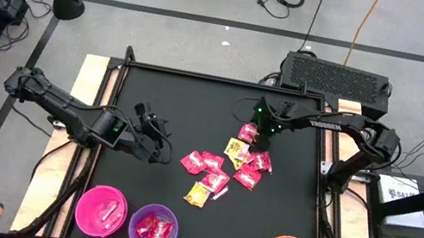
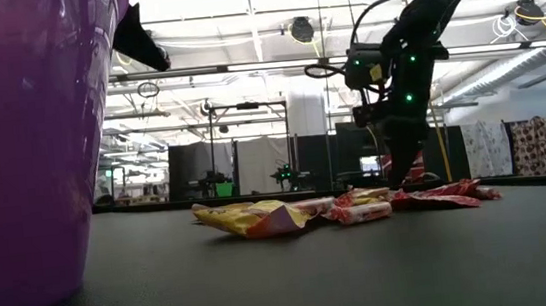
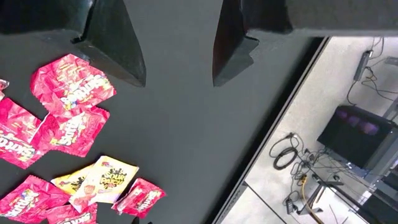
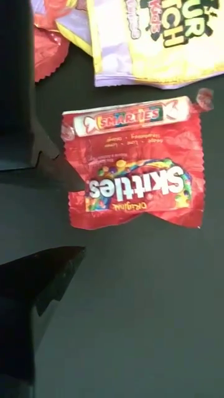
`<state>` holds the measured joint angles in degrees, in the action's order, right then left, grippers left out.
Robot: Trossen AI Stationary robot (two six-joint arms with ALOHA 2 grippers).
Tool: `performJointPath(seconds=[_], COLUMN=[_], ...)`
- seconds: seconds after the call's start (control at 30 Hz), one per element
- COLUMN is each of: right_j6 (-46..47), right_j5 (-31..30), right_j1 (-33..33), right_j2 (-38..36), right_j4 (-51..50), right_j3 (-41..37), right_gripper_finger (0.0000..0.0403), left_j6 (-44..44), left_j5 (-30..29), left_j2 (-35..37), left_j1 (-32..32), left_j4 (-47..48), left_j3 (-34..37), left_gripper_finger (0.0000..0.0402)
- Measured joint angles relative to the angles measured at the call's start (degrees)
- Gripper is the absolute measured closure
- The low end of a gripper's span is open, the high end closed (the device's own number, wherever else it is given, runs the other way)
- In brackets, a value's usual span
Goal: Sort candy by brand, put in halloween buckets
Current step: Put the red candy into the violet bucket
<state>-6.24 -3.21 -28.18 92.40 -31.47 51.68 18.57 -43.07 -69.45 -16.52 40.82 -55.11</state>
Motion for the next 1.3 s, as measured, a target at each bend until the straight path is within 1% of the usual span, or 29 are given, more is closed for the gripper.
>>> performJointPath(seconds=[0.2,0.33,0.47,0.6,0.73,0.9,0.93,1.13,1.3], right_j6=[4.21,5.52,5.77,5.41,3.26,0.99,0.90,1.24,2.90], right_j5=[-0.24,-1.20,-1.42,-1.31,-0.36,1.81,2.00,1.62,2.08], right_j1=[0.02,0.02,0.02,0.04,0.04,0.18,0.19,1.28,4.64], right_j2=[0.27,2.86,5.10,5.62,5.64,5.70,5.70,4.68,-0.76], right_j4=[0.36,0.49,1.21,2.20,2.41,2.39,2.40,1.74,1.08], right_j3=[0.00,0.02,0.15,0.23,0.22,0.22,0.20,-0.02,-0.10], right_gripper_finger=[0.0264,0.0271,0.0278,0.0288,0.0315,0.0386,0.0394,0.0401,0.0402], left_j6=[0.00,-0.37,-2.64,-5.27,-6.97,-7.23,-7.31,-7.32,-7.32], left_j5=[0.00,0.00,1.31,2.48,2.54,2.54,2.54,2.54,2.51], left_j2=[0.00,0.00,0.00,0.00,0.00,0.00,0.00,0.00,0.00], left_j1=[0.01,0.01,0.01,0.01,0.03,0.03,0.03,0.06,0.09], left_j4=[-0.02,-0.30,-3.12,-6.26,-7.29,-7.37,-7.37,-7.36,-7.37], left_j3=[0.00,0.00,0.00,0.00,0.00,0.00,0.00,0.00,0.00], left_gripper_finger=[0.0208,0.0208,0.0208,0.0208,0.0208,0.0208,0.0208,0.0208,0.0208])
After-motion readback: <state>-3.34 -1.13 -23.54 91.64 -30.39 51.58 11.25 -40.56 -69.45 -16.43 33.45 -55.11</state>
